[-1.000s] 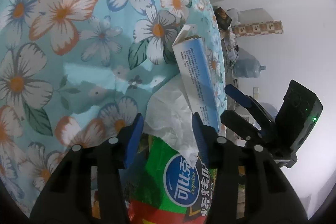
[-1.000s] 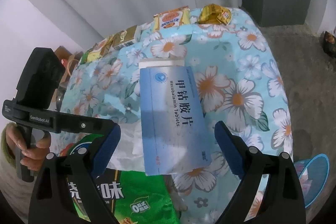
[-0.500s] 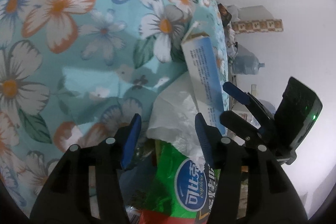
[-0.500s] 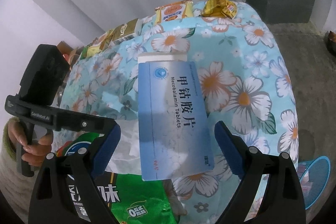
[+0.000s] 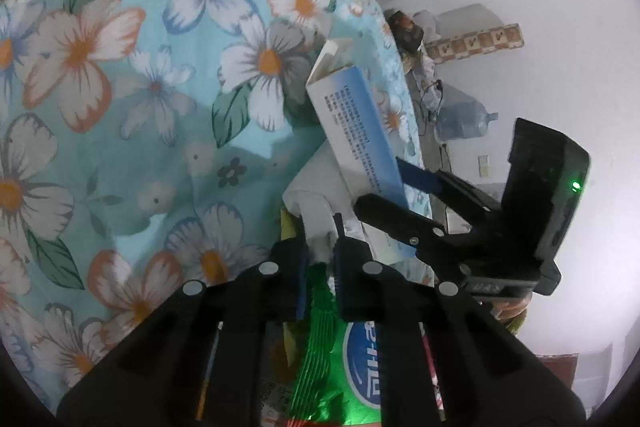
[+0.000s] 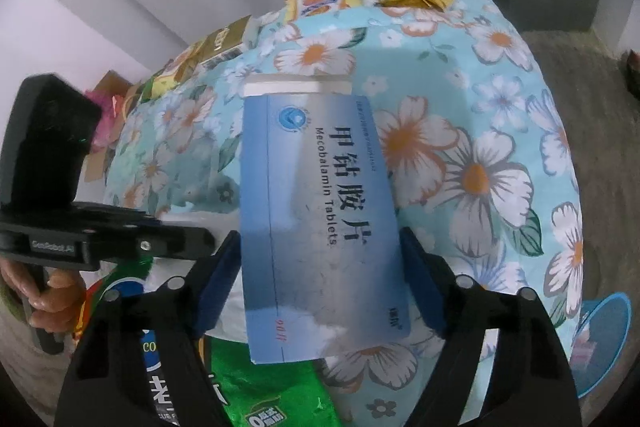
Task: Collect trash
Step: 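Grasp the white tissue with the left tool while the right grasps the blue medicine box, then lift the tissue with the left tool while the right lifts the medicine box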
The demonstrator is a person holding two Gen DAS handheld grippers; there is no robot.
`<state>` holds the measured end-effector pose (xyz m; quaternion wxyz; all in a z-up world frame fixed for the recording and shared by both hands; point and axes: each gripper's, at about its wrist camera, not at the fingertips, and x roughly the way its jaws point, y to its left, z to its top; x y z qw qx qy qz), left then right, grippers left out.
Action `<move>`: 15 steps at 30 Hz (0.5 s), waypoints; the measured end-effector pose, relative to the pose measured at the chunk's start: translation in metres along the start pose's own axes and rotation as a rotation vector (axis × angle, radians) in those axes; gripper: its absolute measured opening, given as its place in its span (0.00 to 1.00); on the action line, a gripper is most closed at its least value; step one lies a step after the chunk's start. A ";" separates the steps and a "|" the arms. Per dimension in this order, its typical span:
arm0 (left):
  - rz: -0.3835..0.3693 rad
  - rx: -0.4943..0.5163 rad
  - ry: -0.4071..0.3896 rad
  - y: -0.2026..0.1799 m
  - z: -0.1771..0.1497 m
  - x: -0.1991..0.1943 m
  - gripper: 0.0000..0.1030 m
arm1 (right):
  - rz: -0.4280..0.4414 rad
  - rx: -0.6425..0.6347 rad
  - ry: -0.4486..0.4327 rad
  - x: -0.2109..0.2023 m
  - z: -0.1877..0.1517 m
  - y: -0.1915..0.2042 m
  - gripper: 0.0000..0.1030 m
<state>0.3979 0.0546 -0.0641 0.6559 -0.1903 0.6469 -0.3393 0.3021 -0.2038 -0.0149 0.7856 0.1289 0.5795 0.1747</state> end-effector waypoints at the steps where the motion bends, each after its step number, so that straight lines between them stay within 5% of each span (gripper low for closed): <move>1: -0.002 0.008 -0.011 0.000 0.001 -0.003 0.07 | -0.001 0.003 -0.004 -0.002 0.000 -0.001 0.72; 15: -0.019 0.090 -0.217 -0.029 -0.008 -0.061 0.04 | 0.076 0.095 -0.150 -0.066 0.006 -0.013 0.70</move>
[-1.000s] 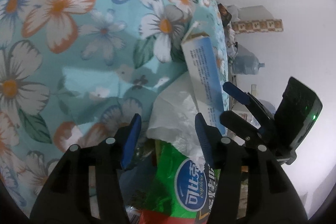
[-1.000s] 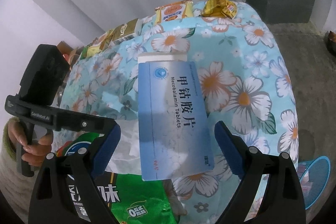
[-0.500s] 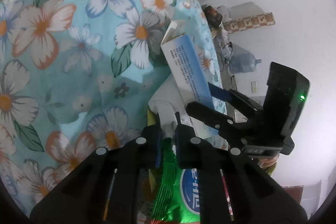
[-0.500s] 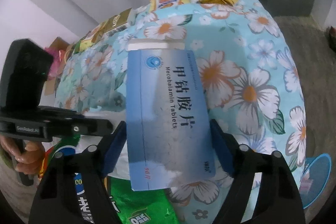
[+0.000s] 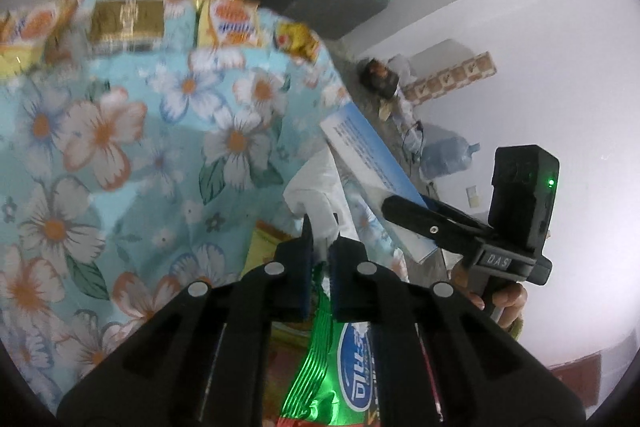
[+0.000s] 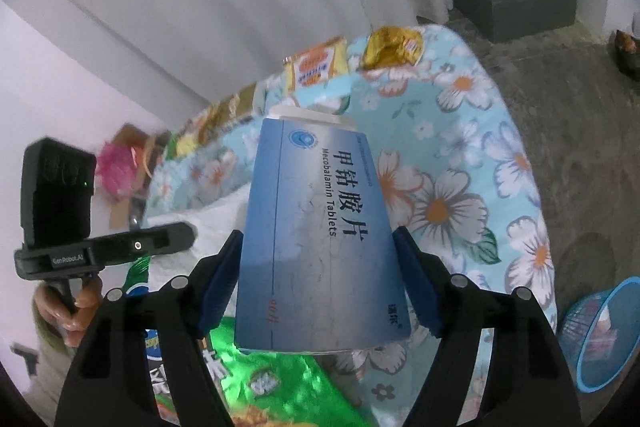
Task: Collect trash
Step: 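Lift the tissue with the left tool while the right lifts the medicine box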
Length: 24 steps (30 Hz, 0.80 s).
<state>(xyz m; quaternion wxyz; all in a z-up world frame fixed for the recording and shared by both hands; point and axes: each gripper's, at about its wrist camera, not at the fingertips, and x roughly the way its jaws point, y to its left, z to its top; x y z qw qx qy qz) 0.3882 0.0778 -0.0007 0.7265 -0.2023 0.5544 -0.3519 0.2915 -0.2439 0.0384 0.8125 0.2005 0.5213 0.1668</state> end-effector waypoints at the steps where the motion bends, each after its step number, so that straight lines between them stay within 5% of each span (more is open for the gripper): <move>1: 0.002 0.007 -0.011 -0.003 -0.001 -0.005 0.04 | 0.005 0.005 -0.008 -0.005 -0.001 0.000 0.70; 24: -0.047 0.087 -0.352 -0.065 -0.088 -0.131 0.02 | 0.080 0.048 -0.104 -0.082 -0.037 0.039 0.70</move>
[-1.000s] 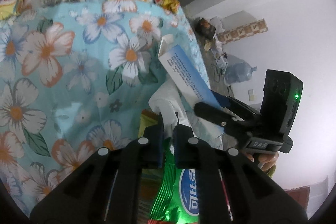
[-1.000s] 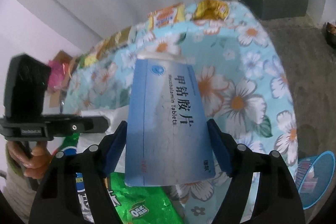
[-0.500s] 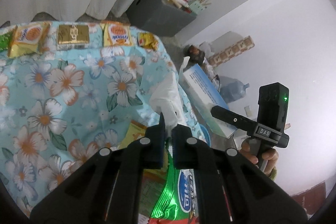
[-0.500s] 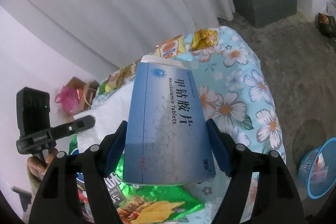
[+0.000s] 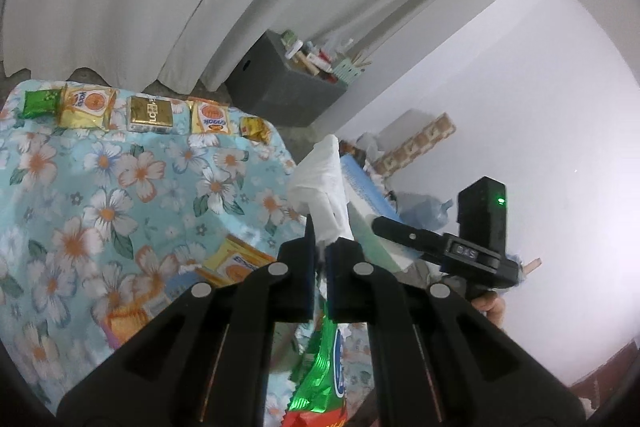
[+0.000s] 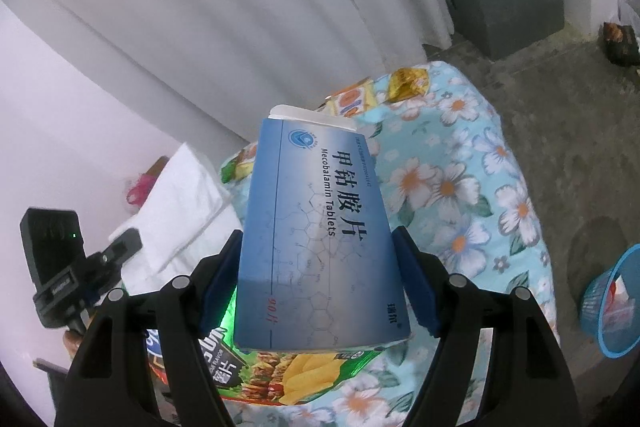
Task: Collect trash
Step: 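Lift the tissue with the left tool while the right lifts the medicine box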
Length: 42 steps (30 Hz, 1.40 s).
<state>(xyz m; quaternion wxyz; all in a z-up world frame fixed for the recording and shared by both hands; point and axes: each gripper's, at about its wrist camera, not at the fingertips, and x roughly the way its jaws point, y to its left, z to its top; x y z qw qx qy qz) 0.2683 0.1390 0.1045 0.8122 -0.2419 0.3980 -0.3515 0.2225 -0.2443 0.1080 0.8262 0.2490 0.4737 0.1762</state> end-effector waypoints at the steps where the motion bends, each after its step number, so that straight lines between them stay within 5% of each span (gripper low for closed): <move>1: 0.002 0.007 -0.009 -0.004 -0.003 -0.006 0.02 | 0.006 0.001 0.000 -0.003 -0.002 0.004 0.70; 24: 0.014 0.065 -0.180 -0.025 -0.071 -0.119 0.02 | 0.050 -0.069 -0.051 -0.040 -0.059 0.091 0.69; 42: 0.019 0.049 -0.237 -0.015 -0.081 -0.148 0.02 | 0.065 -0.089 -0.074 -0.048 -0.067 0.115 0.70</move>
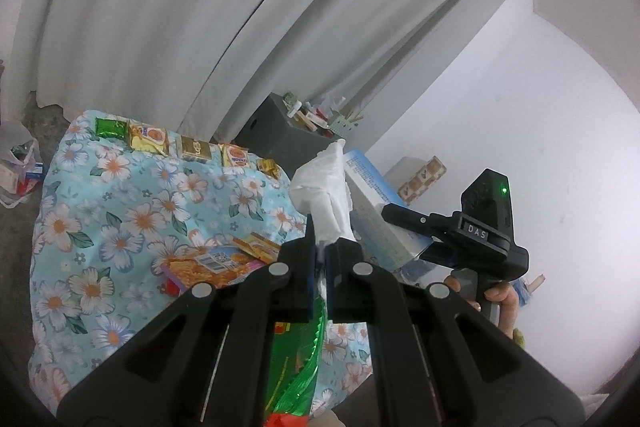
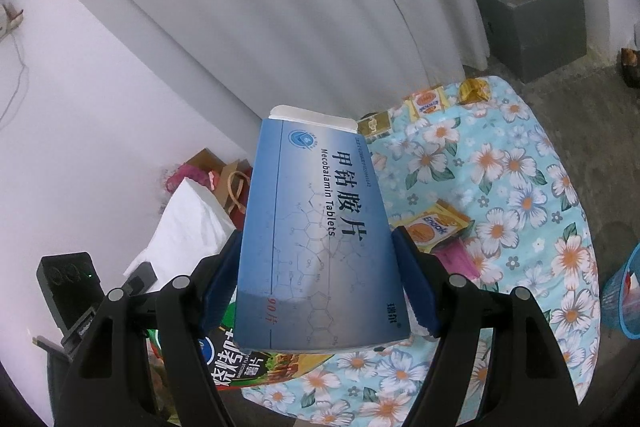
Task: Collect trash
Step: 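Lift the tissue with the left tool while the right lifts the medicine box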
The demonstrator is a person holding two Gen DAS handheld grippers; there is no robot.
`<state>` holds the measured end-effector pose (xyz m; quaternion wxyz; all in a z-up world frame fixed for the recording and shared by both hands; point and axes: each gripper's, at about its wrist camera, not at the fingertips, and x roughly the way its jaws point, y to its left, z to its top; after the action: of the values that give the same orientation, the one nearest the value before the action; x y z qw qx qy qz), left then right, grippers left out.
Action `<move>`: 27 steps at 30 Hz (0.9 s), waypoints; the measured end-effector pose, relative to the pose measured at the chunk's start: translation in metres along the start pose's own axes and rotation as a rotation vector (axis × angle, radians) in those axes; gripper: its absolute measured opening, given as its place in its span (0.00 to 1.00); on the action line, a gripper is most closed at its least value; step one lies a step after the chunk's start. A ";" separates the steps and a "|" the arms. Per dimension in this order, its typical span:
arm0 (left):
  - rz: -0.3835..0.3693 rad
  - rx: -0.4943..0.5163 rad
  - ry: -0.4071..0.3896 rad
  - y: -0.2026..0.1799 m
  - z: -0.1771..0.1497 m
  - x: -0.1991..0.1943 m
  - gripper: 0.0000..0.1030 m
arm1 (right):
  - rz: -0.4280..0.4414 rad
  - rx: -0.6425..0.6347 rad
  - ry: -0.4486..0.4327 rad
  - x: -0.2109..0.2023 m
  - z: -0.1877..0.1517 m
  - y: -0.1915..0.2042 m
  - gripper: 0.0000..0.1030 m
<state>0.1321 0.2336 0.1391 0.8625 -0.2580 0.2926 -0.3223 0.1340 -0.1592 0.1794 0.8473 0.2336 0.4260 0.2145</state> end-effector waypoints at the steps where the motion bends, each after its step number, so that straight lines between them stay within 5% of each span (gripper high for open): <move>1: -0.001 0.001 0.000 0.000 0.000 0.000 0.02 | 0.001 0.000 0.000 -0.001 0.000 0.000 0.69; 14: 0.002 -0.012 0.041 -0.008 0.003 0.008 0.02 | 0.074 0.038 -0.036 -0.027 -0.007 -0.029 0.70; 20: -0.060 -0.005 0.089 -0.033 0.008 0.021 0.02 | 0.098 0.082 -0.104 -0.068 -0.027 -0.068 0.70; 27: -0.127 0.057 0.201 -0.083 0.002 0.081 0.02 | 0.100 0.176 -0.197 -0.120 -0.053 -0.134 0.70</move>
<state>0.1501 0.1217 0.1657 0.8138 -0.2175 0.3514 -0.4086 0.0470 -0.3228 0.1487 0.8495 0.3480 0.3457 0.1942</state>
